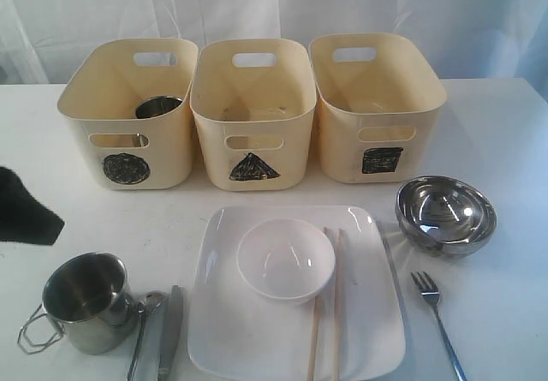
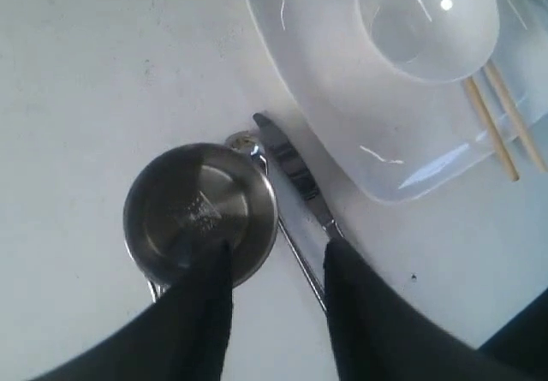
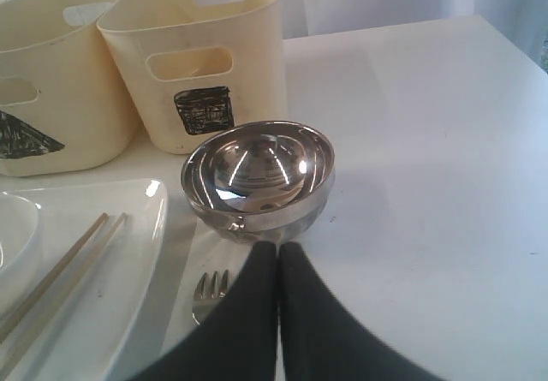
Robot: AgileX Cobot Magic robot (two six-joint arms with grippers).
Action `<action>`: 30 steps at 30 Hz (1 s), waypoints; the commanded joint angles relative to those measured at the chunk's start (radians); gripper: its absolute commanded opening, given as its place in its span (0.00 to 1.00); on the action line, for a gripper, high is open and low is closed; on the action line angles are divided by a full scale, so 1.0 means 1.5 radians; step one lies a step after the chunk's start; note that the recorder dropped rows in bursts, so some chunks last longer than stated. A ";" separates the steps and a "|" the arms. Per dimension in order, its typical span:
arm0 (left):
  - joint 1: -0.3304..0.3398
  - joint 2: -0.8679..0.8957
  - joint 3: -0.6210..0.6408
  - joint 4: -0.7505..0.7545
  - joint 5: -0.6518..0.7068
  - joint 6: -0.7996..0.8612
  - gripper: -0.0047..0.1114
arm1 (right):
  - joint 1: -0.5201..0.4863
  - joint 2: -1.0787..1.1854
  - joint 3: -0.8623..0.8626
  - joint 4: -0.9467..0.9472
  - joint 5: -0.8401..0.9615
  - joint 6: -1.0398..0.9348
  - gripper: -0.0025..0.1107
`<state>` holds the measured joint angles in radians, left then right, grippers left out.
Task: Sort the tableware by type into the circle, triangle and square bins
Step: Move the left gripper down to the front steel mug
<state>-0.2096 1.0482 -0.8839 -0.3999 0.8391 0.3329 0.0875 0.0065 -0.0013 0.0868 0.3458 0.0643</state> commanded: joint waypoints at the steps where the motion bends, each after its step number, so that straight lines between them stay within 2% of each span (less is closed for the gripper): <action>1: -0.003 -0.040 0.091 -0.019 -0.039 0.030 0.39 | -0.006 -0.004 0.001 -0.004 -0.002 0.000 0.02; 5: -0.003 -0.055 0.137 -0.032 -0.035 0.046 0.42 | -0.006 -0.004 0.001 -0.004 -0.002 0.000 0.02; 11: -0.003 -0.054 0.165 -0.032 -0.016 0.047 0.55 | -0.006 -0.004 0.001 -0.004 -0.002 0.000 0.02; 14: -0.003 -0.055 0.165 -0.014 0.015 0.047 0.56 | -0.006 -0.004 0.001 -0.004 -0.002 0.000 0.02; 18: -0.003 -0.055 0.165 0.077 0.005 0.042 0.56 | -0.006 -0.004 0.001 -0.004 -0.002 0.000 0.02; 25: -0.003 -0.054 0.165 0.132 -0.044 0.049 0.56 | -0.006 -0.004 0.001 -0.004 -0.002 0.000 0.02; 30: -0.003 -0.054 0.165 0.133 -0.057 0.059 0.56 | -0.006 -0.004 0.001 -0.004 -0.002 0.000 0.02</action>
<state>-0.2096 0.9720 -0.6412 -0.2015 0.7521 0.4085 0.0875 0.0065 -0.0013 0.0868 0.3458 0.0643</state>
